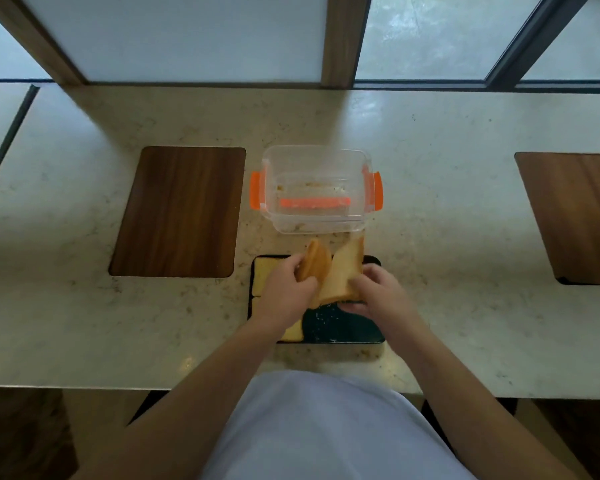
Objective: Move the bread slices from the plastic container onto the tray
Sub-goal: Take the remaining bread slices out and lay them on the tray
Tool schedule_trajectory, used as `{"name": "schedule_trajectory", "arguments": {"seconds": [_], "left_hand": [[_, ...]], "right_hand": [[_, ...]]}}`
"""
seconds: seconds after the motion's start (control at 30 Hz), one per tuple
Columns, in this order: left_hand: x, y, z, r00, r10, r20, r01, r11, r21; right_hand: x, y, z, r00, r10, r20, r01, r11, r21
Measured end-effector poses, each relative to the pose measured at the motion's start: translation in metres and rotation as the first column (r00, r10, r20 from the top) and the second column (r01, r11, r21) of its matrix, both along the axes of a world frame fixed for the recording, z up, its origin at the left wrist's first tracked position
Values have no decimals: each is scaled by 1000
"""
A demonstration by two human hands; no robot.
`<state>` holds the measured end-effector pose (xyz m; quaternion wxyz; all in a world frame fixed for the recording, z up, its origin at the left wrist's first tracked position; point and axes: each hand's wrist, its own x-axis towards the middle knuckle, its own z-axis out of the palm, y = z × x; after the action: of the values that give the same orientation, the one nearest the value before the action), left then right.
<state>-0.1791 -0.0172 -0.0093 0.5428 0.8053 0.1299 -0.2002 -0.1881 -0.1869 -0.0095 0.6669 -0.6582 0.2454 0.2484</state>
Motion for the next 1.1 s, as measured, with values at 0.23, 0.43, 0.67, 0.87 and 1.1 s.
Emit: {"name": "schedule_trajectory", "arguments": {"seconds": [0.23,0.43,0.67,0.87,1.1], "left_hand": [[-14,43,-27,911,312,-270,-342,937,-69],[-25,61,-31,901,330,-280,-381,912,-152],[-24,57,-37,909,302,-288,-342,935,-98],[-19,54,-41,907,296,-299,-326,944,-55],[-16,49,-43,914,252,-318,-274,962,-23]], "right_hand": [[-24,-14,-40,811,-395,-431,551,762,339],[-16,-2,-57,731,-470,-495,667,644,375],[-3,13,-68,693,-530,-489,704,644,299],[-7,11,-67,735,-422,-530,587,787,188],[-10,3,-61,713,-397,-578,592,782,194]]}}
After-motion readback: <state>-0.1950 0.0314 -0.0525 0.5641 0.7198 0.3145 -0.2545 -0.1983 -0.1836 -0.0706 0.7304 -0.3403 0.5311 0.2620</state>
